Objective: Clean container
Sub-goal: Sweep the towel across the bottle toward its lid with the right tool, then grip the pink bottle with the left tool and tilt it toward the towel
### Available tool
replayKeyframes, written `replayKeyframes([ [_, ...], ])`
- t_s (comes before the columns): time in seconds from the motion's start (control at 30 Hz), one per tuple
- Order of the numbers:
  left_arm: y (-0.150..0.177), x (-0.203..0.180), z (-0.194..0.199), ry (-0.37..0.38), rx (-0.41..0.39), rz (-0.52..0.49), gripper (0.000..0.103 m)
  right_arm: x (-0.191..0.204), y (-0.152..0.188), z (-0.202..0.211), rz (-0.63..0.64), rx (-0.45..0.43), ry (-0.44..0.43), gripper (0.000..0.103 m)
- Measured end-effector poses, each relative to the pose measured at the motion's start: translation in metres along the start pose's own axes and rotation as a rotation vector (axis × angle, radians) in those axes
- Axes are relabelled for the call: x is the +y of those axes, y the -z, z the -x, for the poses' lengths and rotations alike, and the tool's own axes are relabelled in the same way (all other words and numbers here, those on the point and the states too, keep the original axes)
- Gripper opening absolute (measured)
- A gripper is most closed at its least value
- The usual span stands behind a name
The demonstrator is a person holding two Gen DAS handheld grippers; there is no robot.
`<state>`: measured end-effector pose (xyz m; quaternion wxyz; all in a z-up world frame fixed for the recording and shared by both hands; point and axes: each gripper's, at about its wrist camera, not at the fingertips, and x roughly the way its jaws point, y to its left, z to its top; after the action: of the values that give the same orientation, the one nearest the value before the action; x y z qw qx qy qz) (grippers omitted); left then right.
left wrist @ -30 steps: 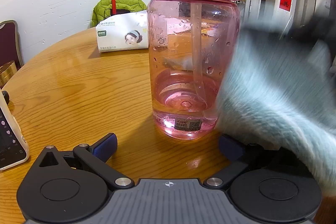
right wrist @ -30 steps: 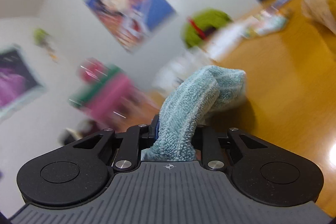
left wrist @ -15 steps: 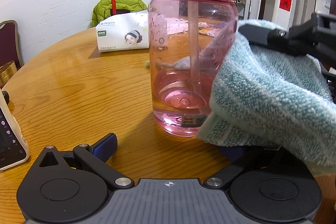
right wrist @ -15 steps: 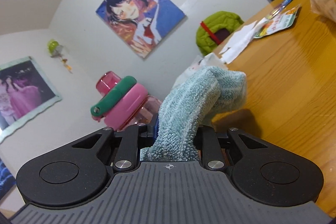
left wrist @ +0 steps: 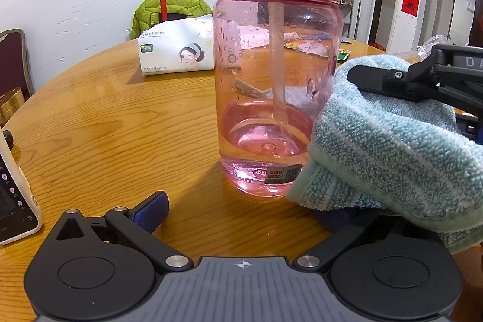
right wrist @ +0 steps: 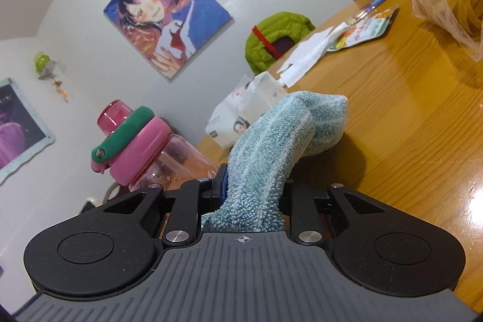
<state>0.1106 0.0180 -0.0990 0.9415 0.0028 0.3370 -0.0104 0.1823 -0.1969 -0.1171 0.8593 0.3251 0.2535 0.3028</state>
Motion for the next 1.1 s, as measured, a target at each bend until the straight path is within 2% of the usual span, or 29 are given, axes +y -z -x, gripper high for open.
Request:
replayKeyframes([
  [0.17, 0.0, 0.0, 0.0, 0.0, 0.0, 0.0, 0.103, 0.008, 0.001, 0.003, 0.045, -0.031, 0.017, 0.024],
  [0.5, 0.0, 0.0, 0.0, 0.0, 0.0, 0.0, 0.103, 0.006, 0.004, -0.001, 0.034, -0.027, 0.029, 0.026],
  [0.77, 0.0, 0.0, 0.0, 0.0, 0.0, 0.0, 0.103, 0.012, 0.005, 0.003, 0.056, -0.053, 0.006, 0.027],
  [0.97, -0.003, 0.0, -0.004, 0.011, -0.001, -0.008, 0.103, 0.016, 0.009, -0.002, 0.098, -0.028, 0.054, 0.027],
  [1.03, -0.003, 0.0, -0.003, 0.007, -0.008, -0.008, 0.102, 0.017, 0.008, -0.001, 0.105, -0.036, 0.071, 0.03],
  [1.1, -0.002, 0.0, 0.004, 0.008, -0.05, -0.007, 0.102, 0.016, 0.007, 0.001, 0.101, -0.039, 0.092, 0.045],
])
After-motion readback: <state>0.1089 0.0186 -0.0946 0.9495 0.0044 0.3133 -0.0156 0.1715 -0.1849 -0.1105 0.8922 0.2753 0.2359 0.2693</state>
